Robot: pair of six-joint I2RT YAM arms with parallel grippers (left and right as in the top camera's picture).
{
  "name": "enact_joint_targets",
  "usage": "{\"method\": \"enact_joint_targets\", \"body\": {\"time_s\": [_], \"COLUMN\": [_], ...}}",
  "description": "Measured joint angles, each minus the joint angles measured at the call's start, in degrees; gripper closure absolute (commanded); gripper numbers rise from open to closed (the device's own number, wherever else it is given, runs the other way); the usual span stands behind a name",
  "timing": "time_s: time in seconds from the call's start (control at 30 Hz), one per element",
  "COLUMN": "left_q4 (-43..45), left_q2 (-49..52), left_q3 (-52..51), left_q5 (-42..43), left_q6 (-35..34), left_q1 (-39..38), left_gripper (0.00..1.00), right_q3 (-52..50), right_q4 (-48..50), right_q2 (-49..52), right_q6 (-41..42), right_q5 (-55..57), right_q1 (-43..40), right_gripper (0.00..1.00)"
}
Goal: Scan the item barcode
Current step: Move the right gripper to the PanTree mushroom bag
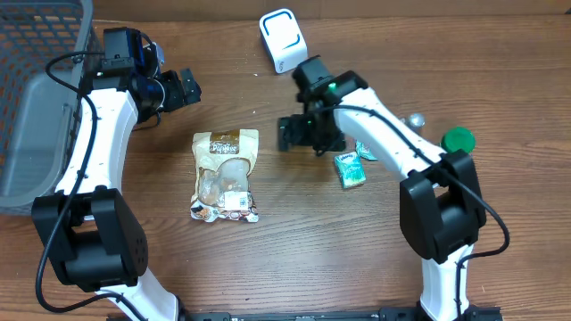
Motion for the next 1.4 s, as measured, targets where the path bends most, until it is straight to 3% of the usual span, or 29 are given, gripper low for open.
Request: {"method": "enact_joint_targets", "body": {"time_s": [0.3, 0.67, 0.87, 0.93, 1.03, 1.07, 1.1, 1.13, 1.27, 1.4], "left_q4": [0.0, 0.7, -10.6, -13.9, -18.6, -19.9, -21.1, -21.9, -22.3, -20.9], "left_q2": [0.0, 0.0, 0.0, 0.0, 0.0, 0.0, 0.0, 0.0, 0.0, 0.0], "left_q3": [0.0, 0.0, 0.0, 0.0, -0.3, -0.5, -0.8, -1.2, -2.8, -6.2], "left_q5": [0.0, 0.3, 4.6, 4.6, 4.2, 4.1, 3.9, 3.1, -1.6, -4.7], "left_q6": [0.0, 0.0, -1.7, -2.3, -2.6, -2.9, -3.1, -3.2, -3.1, -3.1], "left_q1": [0.0, 0.0, -0.1, -0.2, -0.2, -0.2, -0.2, -0.2, -0.2, -0.3], "left_gripper": [0.0, 0.0, 0.01, 0.18, 0.31, 0.45, 0.82, 0.96, 0.96, 0.83], "right_q3": [0.0, 0.0, 0.0, 0.0, 0.0, 0.0, 0.0, 0.0, 0.0, 0.0], "right_q4": [6.1, 6.1, 5.9, 5.9, 5.8, 5.9, 5.9, 5.9, 5.9, 5.9], "right_q2": [0.0, 0.0, 0.0, 0.0, 0.0, 0.0, 0.0, 0.0, 0.0, 0.0], "right_q6": [-0.2, -0.1, -0.2, -0.1, -0.2, -0.1, -0.1, -0.1, -0.1, -0.2], "right_q5": [-1.6, 1.2, 1.7, 1.8, 1.9, 1.9, 1.9, 1.9, 1.9, 2.0], "right_q1": [5.9, 6.5, 6.5, 6.5, 6.5, 6.5, 6.5, 6.5, 6.5, 6.5], "right_gripper": [0.0, 0.0, 0.0, 0.0, 0.0, 0.0, 0.0, 0.0, 0.0, 0.0]}}
